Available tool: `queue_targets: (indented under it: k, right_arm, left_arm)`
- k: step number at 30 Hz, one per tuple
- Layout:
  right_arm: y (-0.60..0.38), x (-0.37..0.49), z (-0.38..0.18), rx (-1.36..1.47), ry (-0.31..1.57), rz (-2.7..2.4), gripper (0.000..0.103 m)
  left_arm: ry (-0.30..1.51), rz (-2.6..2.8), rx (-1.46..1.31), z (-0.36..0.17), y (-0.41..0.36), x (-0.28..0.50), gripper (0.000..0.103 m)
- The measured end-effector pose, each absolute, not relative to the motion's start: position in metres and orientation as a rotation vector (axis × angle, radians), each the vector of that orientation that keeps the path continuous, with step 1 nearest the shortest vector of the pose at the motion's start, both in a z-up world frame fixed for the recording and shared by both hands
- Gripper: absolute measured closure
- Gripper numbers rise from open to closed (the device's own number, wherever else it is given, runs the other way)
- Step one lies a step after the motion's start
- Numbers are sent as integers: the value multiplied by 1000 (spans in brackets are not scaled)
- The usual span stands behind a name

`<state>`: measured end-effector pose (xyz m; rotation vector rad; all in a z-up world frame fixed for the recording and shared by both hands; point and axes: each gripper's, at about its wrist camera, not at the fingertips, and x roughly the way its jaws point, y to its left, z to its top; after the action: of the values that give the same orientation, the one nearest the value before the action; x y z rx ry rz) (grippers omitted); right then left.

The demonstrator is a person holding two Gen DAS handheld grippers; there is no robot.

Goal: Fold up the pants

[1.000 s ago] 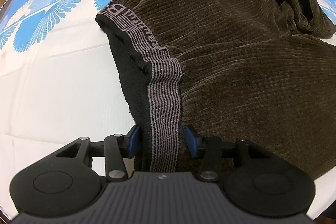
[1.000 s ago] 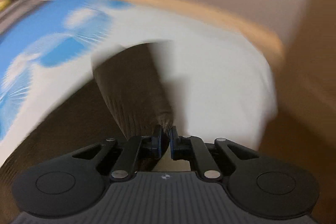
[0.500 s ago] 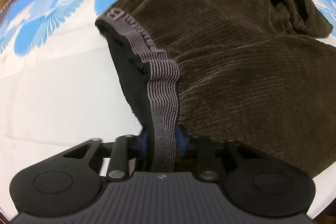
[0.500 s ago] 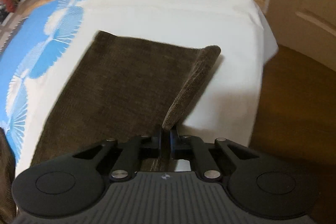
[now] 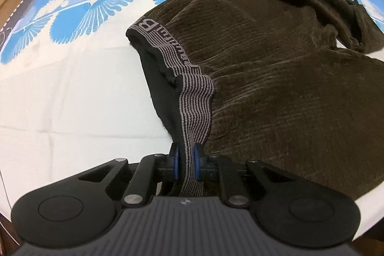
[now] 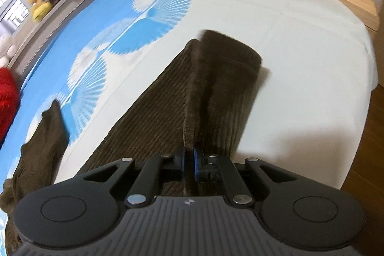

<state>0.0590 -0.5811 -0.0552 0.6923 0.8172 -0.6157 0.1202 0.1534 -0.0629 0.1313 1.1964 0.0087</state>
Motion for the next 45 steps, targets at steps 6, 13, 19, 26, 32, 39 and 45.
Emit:
queue_targets:
  k: [6, 13, 19, 26, 32, 39, 45]
  right_arm:
    - [-604, 29, -49, 714, 815, -857, 97]
    - [-600, 25, -40, 670, 833, -986, 70]
    - [-570, 33, 1, 533, 691, -936, 60]
    - [-507, 61, 28, 412, 660, -603, 59]
    - [-454, 77, 46, 320, 641, -427, 59]
    - [-406, 99, 54, 186, 611, -305, 59]
    - [-377, 117, 56, 147, 595, -234, 59]
  left_arm:
    - [1235, -26, 221, -67, 139, 120, 86]
    - [1135, -38, 221, -47, 128, 119, 69]
    - [1166, -163, 230, -52, 102, 122, 60]
    - [1276, -185, 395, -74, 83, 116, 53]
    - [1204, -147, 360, -59, 84, 120, 53]
    - [1121, -98, 331, -44, 81, 129, 53]
    - [1037, -56, 281, -26, 75, 137, 53]
